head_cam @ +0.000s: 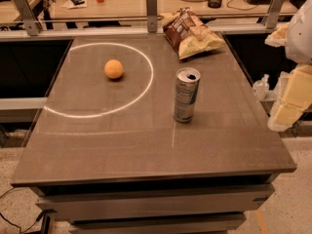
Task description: Move redbull can near orange
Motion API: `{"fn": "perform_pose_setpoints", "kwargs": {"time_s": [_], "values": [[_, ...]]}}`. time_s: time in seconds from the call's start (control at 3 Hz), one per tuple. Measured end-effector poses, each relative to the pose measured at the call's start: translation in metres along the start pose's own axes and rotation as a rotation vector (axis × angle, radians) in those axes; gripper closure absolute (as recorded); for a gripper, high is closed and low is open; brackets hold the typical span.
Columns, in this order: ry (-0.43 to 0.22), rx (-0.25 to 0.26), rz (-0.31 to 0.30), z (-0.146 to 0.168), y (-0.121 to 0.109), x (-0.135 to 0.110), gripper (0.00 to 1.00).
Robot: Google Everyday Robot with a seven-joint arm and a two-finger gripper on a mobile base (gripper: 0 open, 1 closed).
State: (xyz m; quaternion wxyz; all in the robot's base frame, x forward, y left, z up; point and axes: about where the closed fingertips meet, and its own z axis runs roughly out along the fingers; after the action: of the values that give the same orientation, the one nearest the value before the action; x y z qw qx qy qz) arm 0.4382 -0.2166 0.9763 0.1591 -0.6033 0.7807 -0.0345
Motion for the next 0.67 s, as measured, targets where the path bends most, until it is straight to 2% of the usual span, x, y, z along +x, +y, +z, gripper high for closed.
{"fn": "perform_pose_setpoints", "kwargs": {"time_s": [0.33, 0.67], "values": [[0.0, 0.0, 0.0, 0.0, 0.0, 0.0, 0.0], [-0.078, -0.007, 0.069, 0.0043, 0.002, 0.0055, 0.0]]}}
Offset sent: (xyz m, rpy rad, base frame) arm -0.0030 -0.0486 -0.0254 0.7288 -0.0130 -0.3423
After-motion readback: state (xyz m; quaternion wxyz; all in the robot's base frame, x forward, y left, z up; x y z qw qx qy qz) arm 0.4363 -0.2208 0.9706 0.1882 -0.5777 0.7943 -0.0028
